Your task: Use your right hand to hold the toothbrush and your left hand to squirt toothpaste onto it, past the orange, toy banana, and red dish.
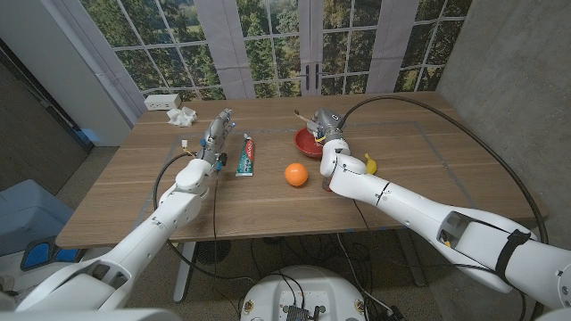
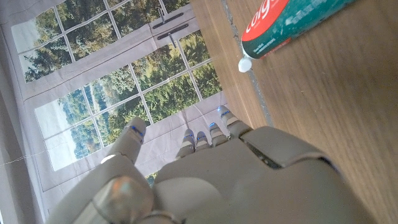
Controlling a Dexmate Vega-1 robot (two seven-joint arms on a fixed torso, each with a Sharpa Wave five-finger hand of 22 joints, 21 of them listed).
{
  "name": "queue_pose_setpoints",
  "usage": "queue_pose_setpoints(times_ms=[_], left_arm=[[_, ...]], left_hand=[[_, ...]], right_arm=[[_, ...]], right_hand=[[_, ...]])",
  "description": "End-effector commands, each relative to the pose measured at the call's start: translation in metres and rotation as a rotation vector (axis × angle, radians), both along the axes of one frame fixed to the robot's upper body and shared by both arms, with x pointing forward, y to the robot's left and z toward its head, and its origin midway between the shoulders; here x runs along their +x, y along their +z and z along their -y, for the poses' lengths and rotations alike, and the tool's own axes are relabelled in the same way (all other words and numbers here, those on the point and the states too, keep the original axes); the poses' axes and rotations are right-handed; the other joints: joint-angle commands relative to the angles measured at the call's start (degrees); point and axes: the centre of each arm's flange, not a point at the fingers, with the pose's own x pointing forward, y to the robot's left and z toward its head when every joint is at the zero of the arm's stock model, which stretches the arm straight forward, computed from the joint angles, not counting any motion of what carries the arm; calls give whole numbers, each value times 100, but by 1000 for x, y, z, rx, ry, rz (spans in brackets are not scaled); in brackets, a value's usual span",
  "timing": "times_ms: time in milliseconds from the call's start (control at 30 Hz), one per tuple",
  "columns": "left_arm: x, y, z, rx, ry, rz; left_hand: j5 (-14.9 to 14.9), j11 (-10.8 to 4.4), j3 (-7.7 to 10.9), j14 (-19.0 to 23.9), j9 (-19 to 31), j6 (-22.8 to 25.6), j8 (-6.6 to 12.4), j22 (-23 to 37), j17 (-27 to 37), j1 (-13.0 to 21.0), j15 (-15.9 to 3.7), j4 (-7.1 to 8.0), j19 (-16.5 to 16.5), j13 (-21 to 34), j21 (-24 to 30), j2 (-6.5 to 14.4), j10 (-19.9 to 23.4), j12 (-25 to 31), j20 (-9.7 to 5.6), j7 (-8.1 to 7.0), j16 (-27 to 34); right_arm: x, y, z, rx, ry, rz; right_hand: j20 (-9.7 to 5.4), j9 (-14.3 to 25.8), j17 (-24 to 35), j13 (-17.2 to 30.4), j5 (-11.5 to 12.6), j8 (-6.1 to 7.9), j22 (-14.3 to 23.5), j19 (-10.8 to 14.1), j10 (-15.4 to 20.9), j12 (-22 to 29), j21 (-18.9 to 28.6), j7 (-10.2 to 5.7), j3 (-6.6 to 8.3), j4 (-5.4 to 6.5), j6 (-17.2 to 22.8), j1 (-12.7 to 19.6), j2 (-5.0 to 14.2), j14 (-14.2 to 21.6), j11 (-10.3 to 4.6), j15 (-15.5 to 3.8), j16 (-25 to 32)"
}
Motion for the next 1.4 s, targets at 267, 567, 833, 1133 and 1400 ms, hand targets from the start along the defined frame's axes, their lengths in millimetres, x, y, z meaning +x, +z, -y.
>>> queue_pose_setpoints(times_ms=[267,567,833,1133,1400], left_arm=[[-30,5,14,60,211,-58],[-45,7,23,114,326,-111],[-53,11,31,202,420,-138],[-60,12,42,263,532,-158],[-67,11,49,307,589,-178]], left_hand=[[-20,20,76,270,33,53,96,35,23,395,93,-305,288,24,4,-75,258,72,179,-105,33],[-2,6,151,604,42,320,194,48,29,749,115,-342,561,37,42,-80,597,137,227,-26,67],[-1,78,136,626,49,328,191,48,36,900,168,-368,570,47,6,-235,587,105,268,-24,33],[15,28,164,761,61,661,300,48,42,1171,209,-369,677,58,-7,-364,757,139,288,-19,37],[15,-14,168,825,64,699,304,49,43,1273,181,-368,717,61,-10,-413,795,140,284,-35,43]], right_arm=[[-14,-3,14,47,72,41],[-20,-8,23,59,84,54],[-25,-11,30,72,98,56],[-32,-15,38,81,116,60],[-37,-18,45,87,133,63]], right_hand=[[-547,261,4,-28,33,41,-24,191,508,25,296,-87,389,204,168,68,40,-33,-464,-513,313],[-544,356,1,-16,30,10,-59,152,503,42,399,-82,437,225,171,11,37,-73,-466,-513,443],[-543,368,0,-34,28,-34,-81,122,506,40,463,-73,475,227,191,-18,31,-102,-474,-510,532],[-542,383,-2,-58,24,-83,-105,97,498,32,533,-74,520,232,211,-56,29,-134,-472,-507,628],[-539,399,-3,-72,22,-124,-123,69,496,34,595,-71,567,232,240,-87,27,-159,-461,-507,717]])
